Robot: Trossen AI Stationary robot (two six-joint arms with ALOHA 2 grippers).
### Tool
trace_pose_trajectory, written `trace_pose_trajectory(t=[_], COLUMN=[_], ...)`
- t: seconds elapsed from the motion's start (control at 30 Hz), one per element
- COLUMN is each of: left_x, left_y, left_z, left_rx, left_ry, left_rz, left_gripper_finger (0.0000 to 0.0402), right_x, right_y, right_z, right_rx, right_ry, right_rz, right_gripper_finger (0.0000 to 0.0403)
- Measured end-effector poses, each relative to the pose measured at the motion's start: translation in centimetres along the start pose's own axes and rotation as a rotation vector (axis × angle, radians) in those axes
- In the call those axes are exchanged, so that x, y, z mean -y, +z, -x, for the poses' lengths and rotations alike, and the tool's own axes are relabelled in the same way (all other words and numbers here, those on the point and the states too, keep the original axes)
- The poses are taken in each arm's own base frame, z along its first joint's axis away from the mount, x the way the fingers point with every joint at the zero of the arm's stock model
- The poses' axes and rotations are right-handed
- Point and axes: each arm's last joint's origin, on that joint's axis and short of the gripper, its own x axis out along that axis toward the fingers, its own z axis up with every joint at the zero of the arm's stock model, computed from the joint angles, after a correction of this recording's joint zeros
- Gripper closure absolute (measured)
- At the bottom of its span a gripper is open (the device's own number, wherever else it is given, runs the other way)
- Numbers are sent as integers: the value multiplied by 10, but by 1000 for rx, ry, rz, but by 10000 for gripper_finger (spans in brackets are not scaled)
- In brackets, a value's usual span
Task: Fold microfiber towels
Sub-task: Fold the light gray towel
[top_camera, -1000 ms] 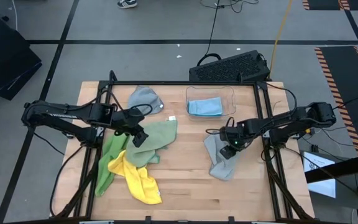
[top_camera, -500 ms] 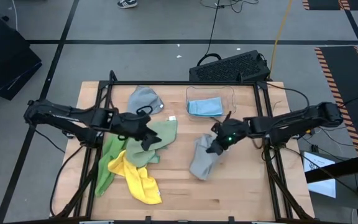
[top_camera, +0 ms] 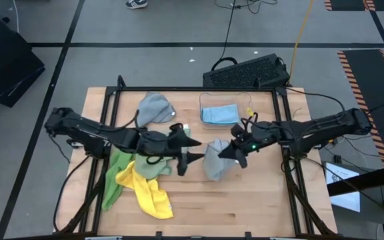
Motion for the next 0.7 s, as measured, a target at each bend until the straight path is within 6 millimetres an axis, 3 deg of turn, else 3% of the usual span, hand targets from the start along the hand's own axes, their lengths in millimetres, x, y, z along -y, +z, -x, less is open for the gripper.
trace_pose_trajectory(t=[0.3,0.7], left_x=[0,-8], left_y=[-7,-11], left_z=[-38,-44], left_rx=[-61,-81], left_ry=[-20,38], left_rz=[-5,30], left_gripper_finger=[116,185], right_x=[-4,-4], right_y=[-2,-2], right_z=[0,0], right_rx=[-3,3], right_ry=[17,25], right_rz=[48,91], right_gripper_finger=[396,389])
